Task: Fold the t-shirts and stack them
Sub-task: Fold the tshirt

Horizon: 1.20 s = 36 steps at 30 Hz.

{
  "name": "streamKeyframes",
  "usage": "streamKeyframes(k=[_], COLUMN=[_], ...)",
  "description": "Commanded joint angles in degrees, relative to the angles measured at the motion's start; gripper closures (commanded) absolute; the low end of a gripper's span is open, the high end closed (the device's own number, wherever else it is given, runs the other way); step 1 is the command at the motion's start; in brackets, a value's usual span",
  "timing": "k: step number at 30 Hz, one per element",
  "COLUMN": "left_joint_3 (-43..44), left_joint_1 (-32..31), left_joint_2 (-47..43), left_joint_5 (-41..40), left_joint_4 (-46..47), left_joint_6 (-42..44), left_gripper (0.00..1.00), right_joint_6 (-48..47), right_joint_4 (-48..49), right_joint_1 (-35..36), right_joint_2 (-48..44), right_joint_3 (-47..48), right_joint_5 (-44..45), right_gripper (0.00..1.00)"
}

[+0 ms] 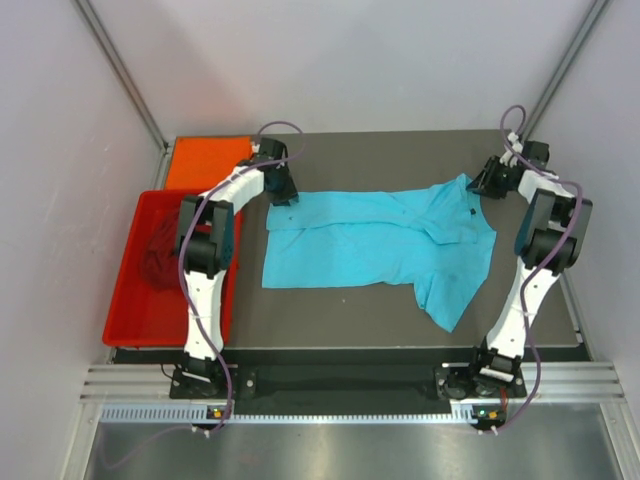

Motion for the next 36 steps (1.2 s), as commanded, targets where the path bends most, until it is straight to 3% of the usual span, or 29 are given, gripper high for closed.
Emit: streamKeyframes(k=[1, 15, 18, 19, 22, 31, 33, 34, 36], left_joint_3=[0.86, 0.5, 0.5, 0.68, 1.55, 6.57, 5.96, 5.52, 3.42], left_joint_1=[0.02, 0.02, -0.06, 0.02, 0.02, 0.02, 0.02, -0.15, -0.5], left_joint_2=[1.92, 2.98, 3.15, 3.24, 3.68, 2.64, 0.88, -1.22, -3.78], left_joint_5=[-1.71, -3.11, -5.48, -5.83, -8.03, -7.07, -4.97, -4.0, -1.55], left_joint_4=[-0.43, -1.39, -1.83, -2.35, -3.41, -5.09, -3.78, -3.24, -1.23], left_joint_6=[0.32, -0.91, -1.26, -1.35, -1.53, -2.58, -2.84, -3.02, -3.02], left_gripper=[0.63, 0.63, 0.63, 0.63, 0.63, 0.61, 0.6, 0.59, 0.57], right_joint_6=[-3.26, -1.59, -1.06, -0.71, -0.01, 7.36, 9.21, 10.88, 12.2], right_joint_4=[-0.56, -0.56, -0.91, -1.26, -1.35, -0.39, -0.21, -0.56, -2.05], right_joint_1=[-0.63, -0.63, -0.63, -0.63, -0.72, -0.89, -0.89, -0.89, -0.54], right_joint_2=[1.72, 3.57, 3.83, 3.74, 2.95, -4.42, -8.02, -9.25, -12.77], right_joint_3=[2.45, 3.68, 3.94, 4.12, 4.12, 0.08, -1.93, -2.38, -3.69], right_joint_5=[-4.74, -8.35, -7.39, -4.94, 0.59, 13.36, 13.62, 13.54, 14.32], right_gripper=[0.68, 0.69, 0.83, 0.93, 1.0, 0.98, 0.88, 0.76, 0.7])
